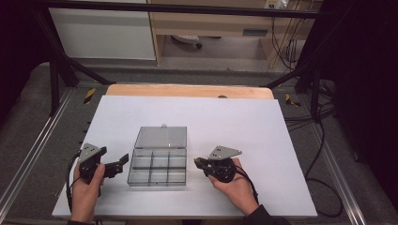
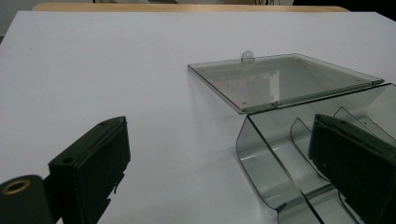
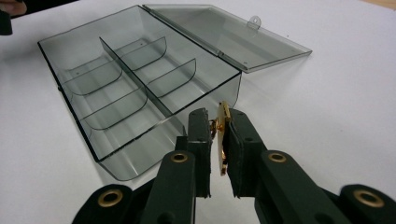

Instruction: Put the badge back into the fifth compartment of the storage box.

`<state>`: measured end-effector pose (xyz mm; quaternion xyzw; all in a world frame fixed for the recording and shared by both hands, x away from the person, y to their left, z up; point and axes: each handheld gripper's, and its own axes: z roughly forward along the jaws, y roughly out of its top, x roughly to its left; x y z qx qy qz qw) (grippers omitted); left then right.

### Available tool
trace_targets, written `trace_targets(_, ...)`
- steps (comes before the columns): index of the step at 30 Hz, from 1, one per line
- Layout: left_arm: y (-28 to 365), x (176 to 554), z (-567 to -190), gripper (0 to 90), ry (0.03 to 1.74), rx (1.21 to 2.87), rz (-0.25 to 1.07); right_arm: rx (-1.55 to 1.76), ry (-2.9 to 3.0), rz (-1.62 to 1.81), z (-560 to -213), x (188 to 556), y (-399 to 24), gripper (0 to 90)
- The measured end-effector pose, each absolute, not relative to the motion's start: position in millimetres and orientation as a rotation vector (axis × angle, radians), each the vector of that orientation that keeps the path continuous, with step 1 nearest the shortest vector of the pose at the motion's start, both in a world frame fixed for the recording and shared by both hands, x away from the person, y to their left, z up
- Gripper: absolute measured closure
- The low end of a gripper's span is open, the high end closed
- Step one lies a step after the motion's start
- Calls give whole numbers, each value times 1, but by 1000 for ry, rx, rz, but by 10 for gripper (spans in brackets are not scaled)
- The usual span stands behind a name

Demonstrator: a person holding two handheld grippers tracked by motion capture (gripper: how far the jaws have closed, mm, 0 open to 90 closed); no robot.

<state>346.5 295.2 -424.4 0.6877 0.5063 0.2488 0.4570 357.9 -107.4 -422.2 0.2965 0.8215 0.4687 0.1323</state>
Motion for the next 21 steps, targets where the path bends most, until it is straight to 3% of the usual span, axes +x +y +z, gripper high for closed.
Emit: trace_targets(21,297,346,-425,62,1256,1704,620,805,2347,1469,-392,362,-94,811)
